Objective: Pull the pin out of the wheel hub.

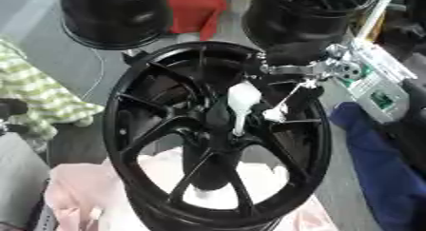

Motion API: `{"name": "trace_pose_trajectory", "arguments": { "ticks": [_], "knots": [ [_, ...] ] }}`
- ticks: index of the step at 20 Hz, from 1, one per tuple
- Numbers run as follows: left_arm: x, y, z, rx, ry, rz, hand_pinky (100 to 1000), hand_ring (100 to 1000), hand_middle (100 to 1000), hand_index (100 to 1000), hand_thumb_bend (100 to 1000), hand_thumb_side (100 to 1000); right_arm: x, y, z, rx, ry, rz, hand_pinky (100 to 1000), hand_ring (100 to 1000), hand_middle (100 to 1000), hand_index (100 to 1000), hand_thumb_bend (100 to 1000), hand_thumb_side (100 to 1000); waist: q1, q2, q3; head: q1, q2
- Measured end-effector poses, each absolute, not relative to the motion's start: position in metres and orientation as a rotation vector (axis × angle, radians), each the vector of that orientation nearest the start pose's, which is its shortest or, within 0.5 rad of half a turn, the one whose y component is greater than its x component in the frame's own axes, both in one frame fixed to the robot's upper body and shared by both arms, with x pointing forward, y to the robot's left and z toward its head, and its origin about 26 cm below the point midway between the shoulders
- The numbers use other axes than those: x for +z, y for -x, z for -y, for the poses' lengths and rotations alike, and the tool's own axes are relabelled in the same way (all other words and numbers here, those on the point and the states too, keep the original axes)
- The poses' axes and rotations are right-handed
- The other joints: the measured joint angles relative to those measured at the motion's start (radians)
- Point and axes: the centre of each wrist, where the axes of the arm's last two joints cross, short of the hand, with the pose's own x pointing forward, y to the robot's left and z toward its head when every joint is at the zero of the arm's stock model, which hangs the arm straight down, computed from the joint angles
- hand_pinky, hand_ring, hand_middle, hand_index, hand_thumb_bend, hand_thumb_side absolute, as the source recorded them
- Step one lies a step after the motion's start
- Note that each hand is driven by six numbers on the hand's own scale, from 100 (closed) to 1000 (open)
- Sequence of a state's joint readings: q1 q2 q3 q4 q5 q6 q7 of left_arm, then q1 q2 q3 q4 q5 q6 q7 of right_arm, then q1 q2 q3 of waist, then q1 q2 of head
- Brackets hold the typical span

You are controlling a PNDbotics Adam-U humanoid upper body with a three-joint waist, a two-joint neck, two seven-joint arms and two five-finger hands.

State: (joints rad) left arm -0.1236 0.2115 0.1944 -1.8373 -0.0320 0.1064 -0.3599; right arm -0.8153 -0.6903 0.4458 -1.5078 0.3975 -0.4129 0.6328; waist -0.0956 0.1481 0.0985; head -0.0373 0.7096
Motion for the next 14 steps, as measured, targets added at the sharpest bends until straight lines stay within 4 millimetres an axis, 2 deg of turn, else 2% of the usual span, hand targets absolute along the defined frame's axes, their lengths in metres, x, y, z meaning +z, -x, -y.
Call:
{"name": "trace_pose_trajectory", "arguments": {
  "ticks": [7, 14],
  "knots": [
    [0.113, -0.292, -0.319, -0.400, -0.074, 1.798, 671, 836, 713, 752, 100, 533, 0.266, -0.391, 0.238, -2.626, -0.520, -2.342, 642, 584, 248, 402, 100, 343, -0.001, -0.001, -0.007, 0.000, 0.000],
    [0.111, -0.290, -0.320, -0.400, -0.075, 1.789, 671, 836, 713, 752, 100, 534, 0.299, -0.379, 0.264, -2.459, -0.592, -2.546, 609, 562, 236, 390, 100, 359, -0.006, -0.007, -0.024, 0.002, 0.002]
  ]
}}
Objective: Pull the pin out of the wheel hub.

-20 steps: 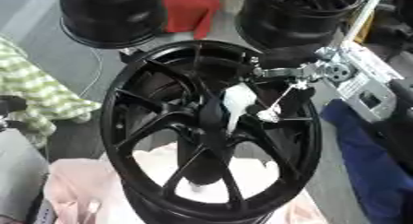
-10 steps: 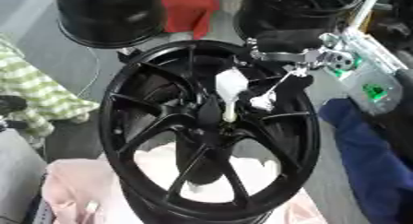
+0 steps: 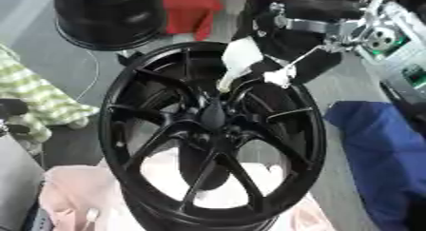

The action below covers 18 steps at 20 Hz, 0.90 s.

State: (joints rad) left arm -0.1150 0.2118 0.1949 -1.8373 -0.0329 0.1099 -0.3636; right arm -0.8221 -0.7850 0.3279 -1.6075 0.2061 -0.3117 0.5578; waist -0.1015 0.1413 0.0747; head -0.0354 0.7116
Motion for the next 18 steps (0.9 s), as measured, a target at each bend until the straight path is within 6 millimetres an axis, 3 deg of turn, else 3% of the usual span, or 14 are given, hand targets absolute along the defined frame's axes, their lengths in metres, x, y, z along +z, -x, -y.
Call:
{"name": "trace_pose_trajectory", "arguments": {
  "ticks": [5, 8, 11, 12, 15, 18],
  "knots": [
    [0.110, -0.290, -0.321, -0.399, -0.076, 1.786, 671, 837, 714, 752, 100, 534, 0.314, -0.363, 0.300, -2.297, -0.701, -2.746, 596, 555, 233, 386, 100, 322, -0.005, -0.006, -0.014, 0.008, 0.008],
    [0.110, -0.289, -0.321, -0.396, -0.079, 1.782, 672, 837, 714, 752, 100, 535, 0.311, -0.352, 0.326, -2.232, -0.810, -2.843, 592, 552, 231, 385, 100, 316, -0.005, -0.006, -0.020, 0.012, 0.008],
    [0.109, -0.289, -0.321, -0.394, -0.080, 1.780, 672, 838, 714, 752, 100, 534, 0.313, -0.345, 0.337, -2.177, -0.871, -2.887, 570, 543, 228, 380, 100, 276, -0.003, -0.006, -0.020, 0.015, 0.008],
    [0.109, -0.289, -0.322, -0.390, -0.083, 1.779, 672, 838, 714, 752, 100, 534, 0.314, -0.344, 0.340, -2.162, -0.888, -2.898, 567, 541, 226, 379, 100, 322, -0.002, -0.006, -0.024, 0.020, 0.008],
    [0.109, -0.287, -0.326, -0.367, -0.105, 1.780, 672, 838, 714, 752, 100, 534, 0.304, -0.343, 0.362, -2.111, -1.000, -3.014, 545, 532, 223, 375, 154, 314, 0.010, -0.006, -0.073, 0.049, 0.007],
    [0.110, -0.286, -0.329, -0.348, -0.123, 1.783, 672, 838, 714, 751, 100, 534, 0.282, -0.343, 0.396, -2.003, -1.172, -3.203, 541, 533, 229, 384, 203, 308, 0.018, -0.006, -0.080, 0.068, 0.006]
  ]
}}
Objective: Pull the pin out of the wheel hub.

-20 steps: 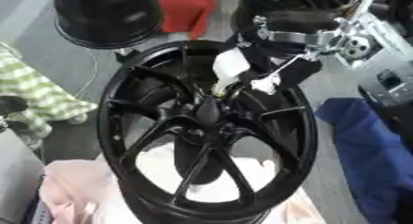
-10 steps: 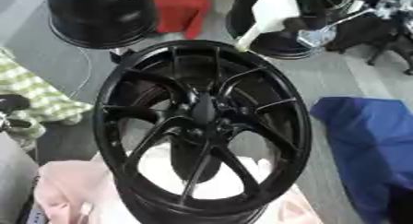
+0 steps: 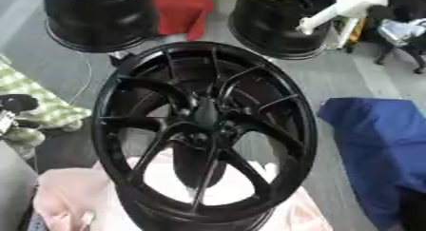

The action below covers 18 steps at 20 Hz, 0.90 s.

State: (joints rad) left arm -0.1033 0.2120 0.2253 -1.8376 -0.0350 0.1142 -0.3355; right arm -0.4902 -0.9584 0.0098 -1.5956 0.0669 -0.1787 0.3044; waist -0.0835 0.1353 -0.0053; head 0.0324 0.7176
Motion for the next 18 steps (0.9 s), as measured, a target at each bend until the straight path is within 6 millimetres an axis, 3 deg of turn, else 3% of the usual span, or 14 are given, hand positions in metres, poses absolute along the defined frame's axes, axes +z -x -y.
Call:
{"name": "trace_pose_trajectory", "arguments": {
  "ticks": [3, 5, 6, 7, 8, 10, 14, 15, 18],
  "knots": [
    [0.110, -0.286, -0.331, -0.334, -0.134, 1.784, 672, 838, 715, 751, 100, 534, 0.252, -0.340, 0.427, 0.993, 0.728, 1.825, 544, 549, 264, 419, 283, 302, -0.001, 0.001, -0.014, 0.015, -0.004],
    [0.110, -0.286, -0.332, -0.327, -0.141, 1.785, 672, 838, 715, 751, 100, 534, 0.227, -0.336, 0.446, 0.873, 0.755, 1.775, 559, 591, 394, 556, 386, 299, 0.004, 0.003, -0.018, 0.022, -0.008],
    [0.110, -0.286, -0.332, -0.323, -0.145, 1.787, 672, 838, 715, 751, 100, 534, 0.212, -0.333, 0.455, 0.811, 0.769, 1.743, 584, 629, 500, 702, 448, 316, 0.007, 0.005, -0.020, 0.025, -0.009],
    [0.111, -0.285, -0.333, -0.320, -0.147, 1.788, 672, 838, 715, 751, 100, 534, 0.197, -0.329, 0.464, 0.750, 0.783, 1.707, 611, 676, 613, 815, 576, 136, 0.010, 0.007, -0.020, 0.027, -0.010],
    [0.111, -0.285, -0.332, -0.319, -0.148, 1.790, 673, 838, 715, 751, 100, 534, 0.181, -0.324, 0.472, 0.690, 0.796, 1.668, 638, 720, 736, 876, 539, 360, 0.014, 0.009, -0.020, 0.028, -0.013],
    [0.111, -0.286, -0.332, -0.318, -0.149, 1.792, 672, 838, 715, 751, 100, 534, 0.149, -0.312, 0.486, 0.577, 0.822, 1.591, 651, 748, 812, 902, 622, 417, 0.020, 0.010, -0.020, 0.028, -0.018],
    [0.110, -0.286, -0.331, -0.313, -0.143, 1.794, 672, 838, 715, 751, 100, 534, 0.096, -0.279, 0.500, 0.382, 0.875, 1.484, 618, 734, 838, 887, 746, 503, 0.029, 0.010, -0.017, 0.026, -0.021],
    [0.110, -0.286, -0.330, -0.311, -0.141, 1.794, 672, 838, 715, 751, 100, 534, 0.087, -0.270, 0.502, 0.333, 0.884, 1.469, 608, 725, 826, 882, 687, 544, 0.031, 0.009, -0.016, 0.025, -0.021],
    [0.109, -0.286, -0.330, -0.310, -0.135, 1.794, 672, 839, 715, 751, 100, 535, 0.067, -0.243, 0.502, 0.196, 0.910, 1.475, 575, 690, 785, 862, 662, 553, 0.034, 0.002, -0.005, 0.013, -0.021]
  ]
}}
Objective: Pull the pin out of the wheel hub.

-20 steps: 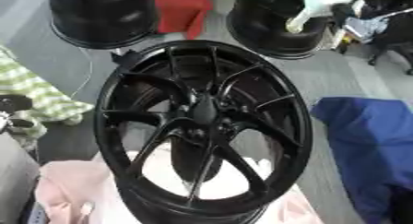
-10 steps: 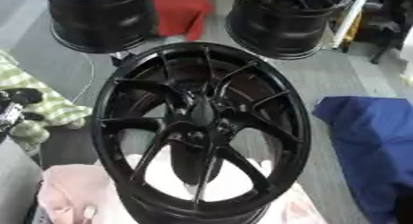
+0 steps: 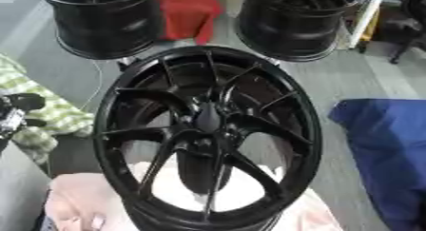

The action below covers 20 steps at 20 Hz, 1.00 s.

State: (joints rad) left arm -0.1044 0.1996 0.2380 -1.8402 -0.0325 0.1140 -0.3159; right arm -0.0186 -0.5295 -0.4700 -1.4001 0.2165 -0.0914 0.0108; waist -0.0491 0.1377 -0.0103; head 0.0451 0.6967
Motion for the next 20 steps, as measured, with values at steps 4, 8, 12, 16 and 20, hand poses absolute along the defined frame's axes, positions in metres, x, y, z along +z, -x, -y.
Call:
{"name": "trace_pose_trajectory", "arguments": {
  "ticks": [4, 8, 12, 16, 20],
  "knots": [
    [0.108, -0.286, -0.328, -0.309, -0.124, 1.793, 672, 839, 715, 751, 100, 535, 0.049, -0.227, 0.482, 0.055, 0.897, 1.555, 575, 690, 785, 862, 662, 553, -0.003, -0.001, 0.006, -0.012, 0.004],
    [0.107, -0.286, -0.327, -0.314, -0.116, 1.791, 672, 839, 714, 749, 100, 534, 0.040, -0.233, 0.453, -0.035, 0.877, 1.631, 524, 613, 696, 826, 578, 480, 0.001, -0.001, 0.021, -0.019, 0.004],
    [0.107, -0.287, -0.326, -0.320, -0.107, 1.790, 671, 839, 713, 749, 100, 534, 0.029, -0.251, 0.406, -0.127, 0.758, 1.735, 519, 605, 685, 822, 569, 467, 0.001, -0.001, 0.027, -0.030, 0.004],
    [0.107, -0.287, -0.326, -0.320, -0.106, 1.790, 673, 840, 715, 750, 100, 535, 0.022, -0.261, 0.372, -0.163, 0.674, 1.782, 517, 602, 682, 824, 558, 453, -0.001, -0.001, 0.025, -0.032, 0.004],
    [0.106, -0.287, -0.325, -0.326, -0.100, 1.786, 672, 840, 715, 750, 100, 535, 0.020, -0.268, 0.346, -0.186, 0.624, 1.819, 516, 598, 674, 822, 548, 449, 0.003, 0.002, 0.030, -0.028, -0.001]
  ]
}}
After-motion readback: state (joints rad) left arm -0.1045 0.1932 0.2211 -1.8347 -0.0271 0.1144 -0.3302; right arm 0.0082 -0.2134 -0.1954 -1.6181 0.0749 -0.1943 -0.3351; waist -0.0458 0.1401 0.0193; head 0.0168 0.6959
